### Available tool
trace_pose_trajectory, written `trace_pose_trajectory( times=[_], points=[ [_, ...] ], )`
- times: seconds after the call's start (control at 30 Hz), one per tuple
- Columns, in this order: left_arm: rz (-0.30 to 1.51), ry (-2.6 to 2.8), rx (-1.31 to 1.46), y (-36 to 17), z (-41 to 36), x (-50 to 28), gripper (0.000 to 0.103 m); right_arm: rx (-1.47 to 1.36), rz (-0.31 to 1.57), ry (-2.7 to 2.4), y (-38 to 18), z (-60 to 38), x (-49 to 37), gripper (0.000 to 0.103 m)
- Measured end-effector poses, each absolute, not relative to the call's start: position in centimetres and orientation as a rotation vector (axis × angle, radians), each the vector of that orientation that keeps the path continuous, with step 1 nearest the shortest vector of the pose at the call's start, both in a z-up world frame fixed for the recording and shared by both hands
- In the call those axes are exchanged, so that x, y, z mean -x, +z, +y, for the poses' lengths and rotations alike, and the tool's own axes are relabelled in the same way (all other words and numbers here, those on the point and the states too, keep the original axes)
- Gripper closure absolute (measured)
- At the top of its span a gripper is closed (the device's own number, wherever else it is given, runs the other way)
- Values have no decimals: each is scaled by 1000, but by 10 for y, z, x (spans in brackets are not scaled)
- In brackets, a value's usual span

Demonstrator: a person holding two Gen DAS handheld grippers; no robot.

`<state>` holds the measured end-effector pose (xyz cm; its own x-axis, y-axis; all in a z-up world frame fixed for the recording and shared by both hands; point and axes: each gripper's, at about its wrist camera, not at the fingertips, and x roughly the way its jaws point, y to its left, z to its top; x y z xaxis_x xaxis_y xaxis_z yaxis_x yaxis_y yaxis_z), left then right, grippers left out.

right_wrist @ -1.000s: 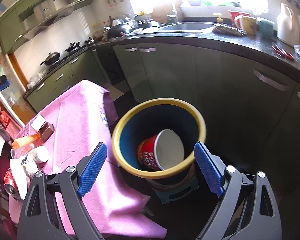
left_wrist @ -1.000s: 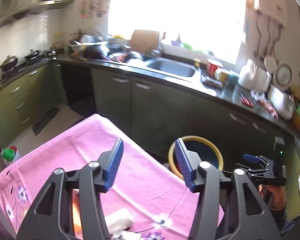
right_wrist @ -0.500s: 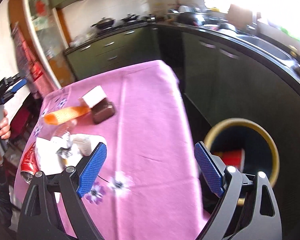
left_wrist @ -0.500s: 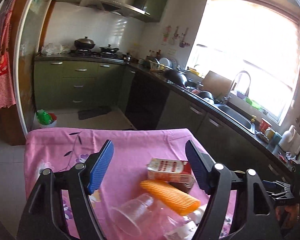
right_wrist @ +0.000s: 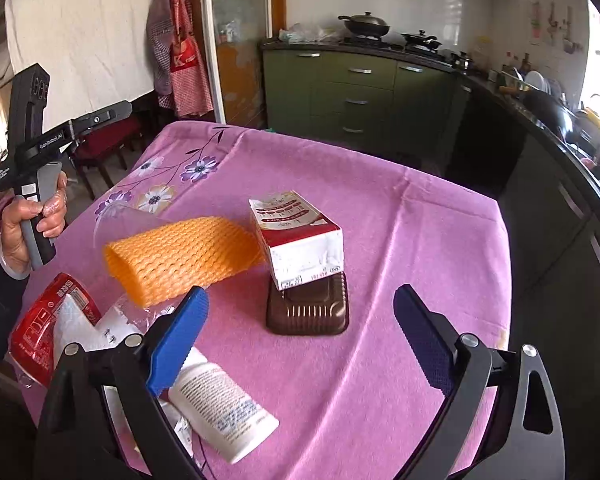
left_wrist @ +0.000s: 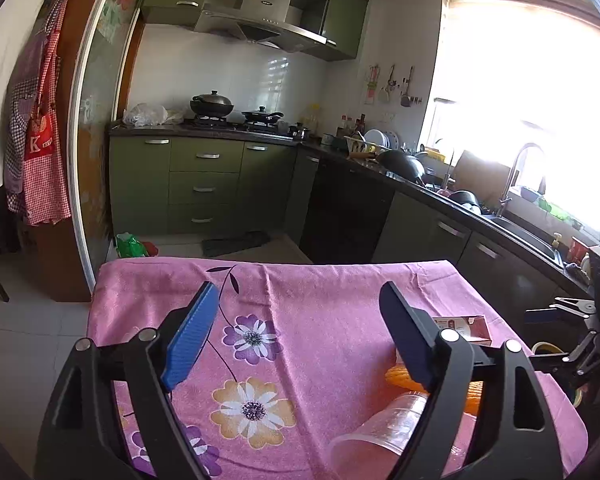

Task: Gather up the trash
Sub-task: 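Move the right gripper to the milk carton on the brown tray and grasp it, then lift the milk carton with the right gripper and drop it into the bin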

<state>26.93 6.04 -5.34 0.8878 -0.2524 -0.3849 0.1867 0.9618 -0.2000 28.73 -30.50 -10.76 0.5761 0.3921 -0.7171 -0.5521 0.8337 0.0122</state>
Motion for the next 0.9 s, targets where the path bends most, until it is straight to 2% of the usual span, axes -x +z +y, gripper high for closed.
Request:
trace_pose_trajectory(
  times=[0.17,0.23,0.5,0.67,0.8,0.9],
  points=[
    [423,-240,171,-57,62,-270,19,265,804,628,-117,-283,-319,10],
    [422,-242,172,-58,62,-271,13,282,809,639,-120,-278,-330,10],
    [444,-269,207,-64,65,-275,11,322,839,676,-129,-261,-356,12],
    [456,-275,193,-67,62,-276,11,352,869,687,-134,-253,-359,24],
    [457,-280,182,-67,59,-275,11,348,880,699,-137,-250,-360,47],
    [456,-280,177,-66,57,-275,11,318,868,693,-133,-252,-358,51]
  ],
)
